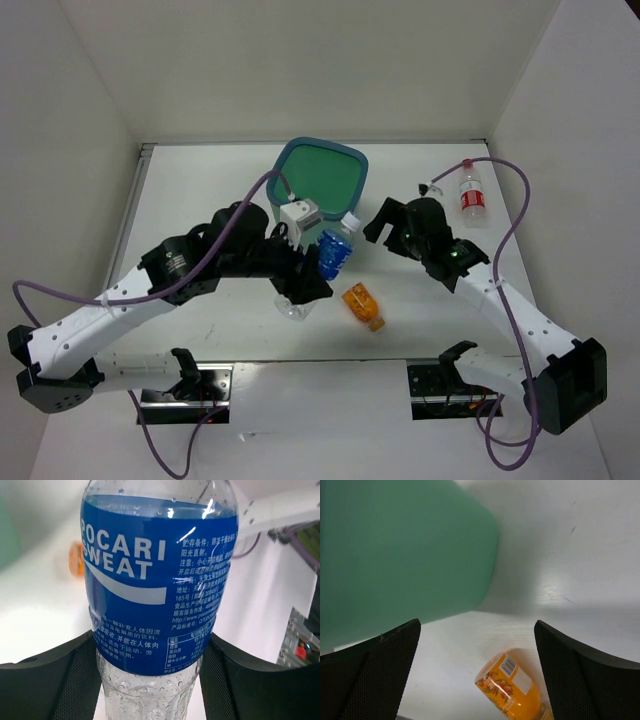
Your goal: Put the plastic bottles in the bin
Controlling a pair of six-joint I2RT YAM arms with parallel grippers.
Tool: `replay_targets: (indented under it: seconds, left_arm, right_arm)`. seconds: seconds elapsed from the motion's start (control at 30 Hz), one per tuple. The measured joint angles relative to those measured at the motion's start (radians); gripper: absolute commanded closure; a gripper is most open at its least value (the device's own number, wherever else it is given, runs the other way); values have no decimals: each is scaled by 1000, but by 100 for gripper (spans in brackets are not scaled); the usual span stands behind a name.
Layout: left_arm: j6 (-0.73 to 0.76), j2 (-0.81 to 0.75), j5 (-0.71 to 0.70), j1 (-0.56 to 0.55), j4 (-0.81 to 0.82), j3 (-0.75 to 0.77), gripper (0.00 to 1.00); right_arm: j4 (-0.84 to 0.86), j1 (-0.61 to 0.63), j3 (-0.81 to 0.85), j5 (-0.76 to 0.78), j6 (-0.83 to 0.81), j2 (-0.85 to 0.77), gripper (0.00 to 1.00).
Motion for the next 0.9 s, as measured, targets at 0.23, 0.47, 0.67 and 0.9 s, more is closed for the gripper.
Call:
replay_targets:
  seconds: [0.23,0.47,0.67,0.9]
  left_arm:
    - [53,128,-317,1,65,246,49]
    - [118,504,-712,101,126,564,52]
    - [131,649,-732,254,172,567,39]
    - [146,683,-647,327,248,546,20]
  right_arm:
    - [-6,231,-4,-40,-7,84,1]
    - [-10,299,-33,-82,11,91,1]
    - [-43,341,-61,-71,39,118,1]
    - [-58,356,-101,-55,61,166,1]
